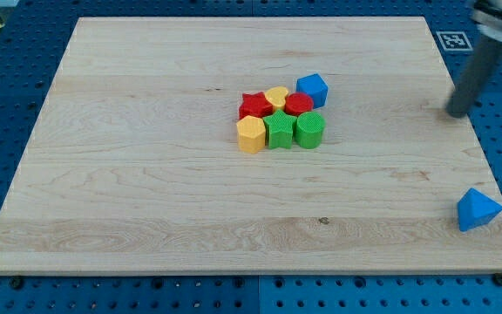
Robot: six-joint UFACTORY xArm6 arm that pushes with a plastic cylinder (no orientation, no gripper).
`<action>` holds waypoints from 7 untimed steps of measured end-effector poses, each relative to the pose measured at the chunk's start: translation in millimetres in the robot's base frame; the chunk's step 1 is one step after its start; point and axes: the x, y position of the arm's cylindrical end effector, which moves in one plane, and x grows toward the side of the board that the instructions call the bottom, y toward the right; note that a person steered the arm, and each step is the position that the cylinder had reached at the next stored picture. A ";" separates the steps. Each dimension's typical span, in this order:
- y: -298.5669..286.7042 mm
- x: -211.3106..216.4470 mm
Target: Move the blue triangle above the red star
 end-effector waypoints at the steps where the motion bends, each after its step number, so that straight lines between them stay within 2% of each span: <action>1: 36.5 35.9; 2: 36.8 48.6; 4: 31.6 148.7; 5: -2.0 175.6; 6: -43.5 174.1; 7: -73.9 139.7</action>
